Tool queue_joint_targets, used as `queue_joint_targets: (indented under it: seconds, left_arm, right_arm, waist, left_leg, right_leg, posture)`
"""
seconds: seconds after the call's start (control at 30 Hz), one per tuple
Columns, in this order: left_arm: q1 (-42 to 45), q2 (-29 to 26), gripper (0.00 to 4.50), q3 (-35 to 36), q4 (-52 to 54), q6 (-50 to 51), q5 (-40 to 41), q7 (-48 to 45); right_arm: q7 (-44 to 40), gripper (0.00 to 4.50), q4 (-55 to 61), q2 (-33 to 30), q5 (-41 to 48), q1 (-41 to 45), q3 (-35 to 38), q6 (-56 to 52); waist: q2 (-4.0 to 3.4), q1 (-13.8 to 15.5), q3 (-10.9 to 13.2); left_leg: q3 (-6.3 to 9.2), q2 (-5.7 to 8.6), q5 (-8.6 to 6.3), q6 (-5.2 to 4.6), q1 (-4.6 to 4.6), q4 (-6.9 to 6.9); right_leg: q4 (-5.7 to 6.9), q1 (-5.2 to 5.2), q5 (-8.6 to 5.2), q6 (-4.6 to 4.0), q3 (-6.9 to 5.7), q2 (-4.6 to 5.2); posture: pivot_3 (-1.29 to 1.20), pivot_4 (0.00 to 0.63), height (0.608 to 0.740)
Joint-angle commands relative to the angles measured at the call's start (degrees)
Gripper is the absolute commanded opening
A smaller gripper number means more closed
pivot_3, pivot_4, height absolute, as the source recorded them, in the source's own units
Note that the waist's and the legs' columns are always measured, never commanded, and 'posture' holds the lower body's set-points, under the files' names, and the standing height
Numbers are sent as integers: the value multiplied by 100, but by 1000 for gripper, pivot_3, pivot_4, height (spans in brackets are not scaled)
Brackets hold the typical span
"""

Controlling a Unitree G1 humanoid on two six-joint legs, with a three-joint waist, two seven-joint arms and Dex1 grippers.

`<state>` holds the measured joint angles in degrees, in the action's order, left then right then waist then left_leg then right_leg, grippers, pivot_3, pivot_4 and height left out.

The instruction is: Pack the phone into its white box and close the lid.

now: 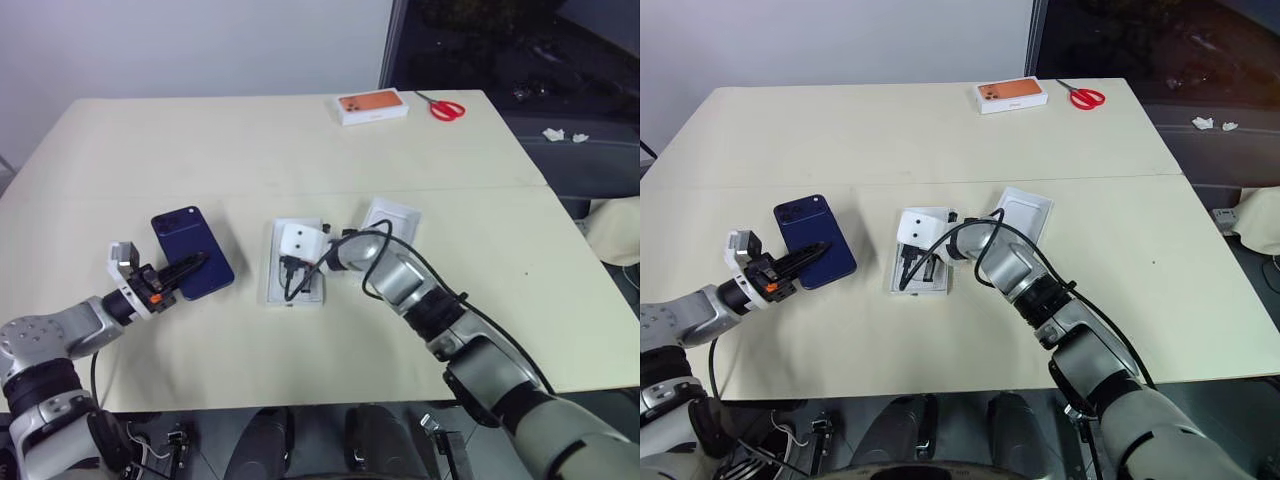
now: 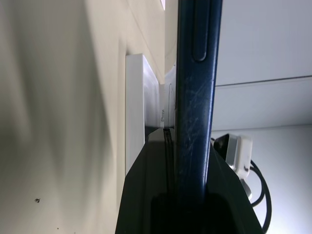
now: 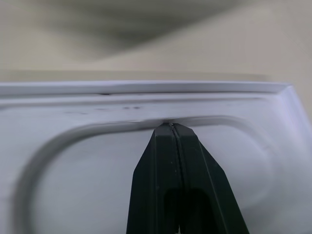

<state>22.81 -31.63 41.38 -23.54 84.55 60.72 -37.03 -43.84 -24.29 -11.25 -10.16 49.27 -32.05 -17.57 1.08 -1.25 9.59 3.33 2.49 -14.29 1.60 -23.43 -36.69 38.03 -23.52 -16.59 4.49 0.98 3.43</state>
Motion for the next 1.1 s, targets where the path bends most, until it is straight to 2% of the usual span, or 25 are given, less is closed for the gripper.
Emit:
queue_joint_targets:
  seconds: [0.03,0.33,0.47,0.9,1.1]
  left_arm:
    - [60,-77,0,74,175,1,217,-86]
    - [-13,-69,0,100,212,11,231,-81]
    - [-2,-68,0,82,210,-2,222,-90]
    - [37,-109,0,101,205,-4,218,-69]
    - [1,-99,0,142,239,8,244,-50]
  right_arm:
    - [0,25,-122,129,-52,8,85,87]
    - [-529,25,927,140,75,-531,95,-691]
    - [-793,25,1372,109,48,-775,-117,-960]
    - [-972,25,1708,558,489,-862,10,-1586]
    - [-1217,25,1882,535,722,-987,-97,-1460]
  waist:
    - [0,-3,0]
    - [0,-10,0]
    - [0,-12,0]
    - [1,-129,-1]
    - [1,-122,-1]
  left_leg:
    - [0,0,0,0,0,0]
    - [1,0,-4,-7,1,0]
    - [1,0,-5,-7,1,1]
    - [2,-2,-4,-6,2,8]
    - [2,-1,-4,-7,2,8]
  right_leg:
    - [0,0,0,0,0,0]
    - [1,1,0,0,0,-1]
    - [0,1,0,0,1,-1]
    - [1,-3,0,0,1,-2]
    - [0,-2,0,0,1,-1]
  posture:
    - [0,150,740]
    - [0,150,740]
    - [0,150,740]
    - [0,150,740]
    - [0,150,740]
